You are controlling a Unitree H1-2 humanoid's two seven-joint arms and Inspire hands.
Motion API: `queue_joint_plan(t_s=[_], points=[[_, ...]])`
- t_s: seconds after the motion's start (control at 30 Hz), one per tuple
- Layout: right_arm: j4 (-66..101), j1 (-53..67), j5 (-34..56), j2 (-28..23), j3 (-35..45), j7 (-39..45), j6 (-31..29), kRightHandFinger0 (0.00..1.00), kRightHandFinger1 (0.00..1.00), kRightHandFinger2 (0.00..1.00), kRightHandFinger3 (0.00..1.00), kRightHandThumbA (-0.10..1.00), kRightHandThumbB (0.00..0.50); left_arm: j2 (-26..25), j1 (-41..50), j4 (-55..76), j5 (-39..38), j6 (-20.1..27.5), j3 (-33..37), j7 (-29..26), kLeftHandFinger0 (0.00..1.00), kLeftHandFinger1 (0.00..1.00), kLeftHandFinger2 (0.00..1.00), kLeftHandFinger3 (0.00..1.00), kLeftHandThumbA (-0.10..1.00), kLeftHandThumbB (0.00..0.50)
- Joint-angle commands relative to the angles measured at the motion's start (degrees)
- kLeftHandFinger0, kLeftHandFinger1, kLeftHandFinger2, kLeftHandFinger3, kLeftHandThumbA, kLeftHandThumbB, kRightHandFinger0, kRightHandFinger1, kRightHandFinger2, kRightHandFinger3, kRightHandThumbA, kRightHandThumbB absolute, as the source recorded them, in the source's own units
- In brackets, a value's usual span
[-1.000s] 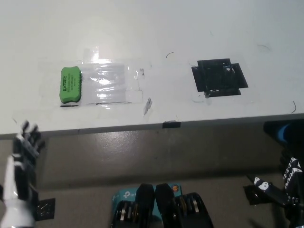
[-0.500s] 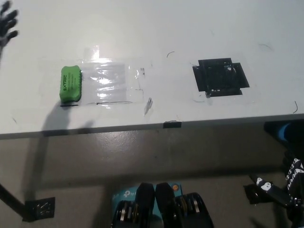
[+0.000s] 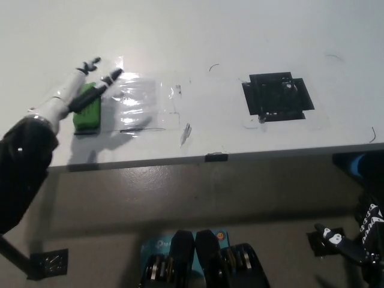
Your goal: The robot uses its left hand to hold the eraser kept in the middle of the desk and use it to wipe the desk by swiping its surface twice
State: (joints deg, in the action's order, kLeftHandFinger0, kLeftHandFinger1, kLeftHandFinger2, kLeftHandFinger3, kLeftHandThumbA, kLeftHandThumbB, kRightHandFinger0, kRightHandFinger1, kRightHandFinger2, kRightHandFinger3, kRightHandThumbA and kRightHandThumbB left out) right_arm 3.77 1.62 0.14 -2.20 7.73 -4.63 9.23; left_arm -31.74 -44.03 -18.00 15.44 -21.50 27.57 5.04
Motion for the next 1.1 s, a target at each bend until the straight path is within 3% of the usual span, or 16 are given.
queue_joint_plan(t_s=[0.0, 0.1, 0.13, 0.2, 0.33, 0.43, 0.6, 0.97, 1.07], points=[[3.10, -0.10, -0.10, -0.58, -0.17, 0.32, -0.02, 1.00, 1.00, 1.00, 1.00, 1.00, 0.166, -8.12, -16.67, -7.19, 37.03, 7.34, 21.66, 8.25, 1.00, 1.00, 1.00, 1.00, 1.00, 0.423], [3.07, -0.31, -0.33, -0.55, -0.31, 0.24, -0.35, 1.00, 1.00, 1.00, 1.00, 1.00, 0.158, -8.04, -16.89, -8.16, 38.59, 5.76, 24.32, 8.54, 1.00, 1.00, 1.00, 1.00, 1.00, 0.410], [3.13, -0.26, -0.28, -0.54, -0.25, 0.21, -0.32, 1.00, 1.00, 1.00, 1.00, 1.00, 0.159, -7.33, -16.58, -11.25, 39.38, 5.45, 26.40, 6.67, 1.00, 1.00, 1.00, 1.00, 1.00, 0.444], [3.13, -0.38, -0.18, -0.59, -0.11, 0.16, -0.27, 1.00, 1.00, 1.00, 1.00, 1.00, 0.160, -7.12, -16.76, -12.59, 40.46, 4.90, 28.35, 5.99, 1.00, 1.00, 1.00, 1.00, 1.00, 0.461], [3.40, -0.31, 0.42, -0.47, 0.12, 0.29, 0.14, 1.00, 1.00, 1.00, 1.00, 1.00, 0.153, -6.77, -16.02, -14.34, 41.55, 3.36, 31.15, 4.46, 1.00, 1.00, 1.00, 1.00, 1.00, 0.470], [3.40, -0.29, 0.27, -0.25, 0.02, 0.13, 0.09, 1.00, 1.00, 1.00, 1.00, 1.00, 0.183, -6.64, -15.70, -15.28, 44.16, 1.74, 34.31, 5.86, 1.00, 1.00, 1.00, 1.00, 1.00, 0.478], [3.69, -0.10, 0.42, -0.32, 0.24, 0.09, -0.15, 1.00, 1.00, 1.00, 1.00, 1.00, 0.175, -6.26, -15.11, -16.24, 44.90, -0.20, 36.35, 6.02, 1.00, 1.00, 1.00, 1.00, 1.00, 0.463], [4.26, 0.23, 0.37, -0.24, 0.46, -0.15, 0.09, 1.00, 1.00, 1.00, 1.00, 1.00, 0.175, -6.07, -13.02, -13.93, 44.58, 1.53, 34.11, 3.28, 1.00, 1.00, 1.00, 1.00, 1.00, 0.458], [4.49, 0.38, 0.41, -0.20, 0.62, -0.29, 0.05, 1.00, 1.00, 1.00, 1.00, 1.00, 0.141, -5.03, -11.18, -12.88, 43.64, 1.80, 31.19, 0.32, 1.00, 1.00, 1.00, 1.00, 1.00, 0.454]])
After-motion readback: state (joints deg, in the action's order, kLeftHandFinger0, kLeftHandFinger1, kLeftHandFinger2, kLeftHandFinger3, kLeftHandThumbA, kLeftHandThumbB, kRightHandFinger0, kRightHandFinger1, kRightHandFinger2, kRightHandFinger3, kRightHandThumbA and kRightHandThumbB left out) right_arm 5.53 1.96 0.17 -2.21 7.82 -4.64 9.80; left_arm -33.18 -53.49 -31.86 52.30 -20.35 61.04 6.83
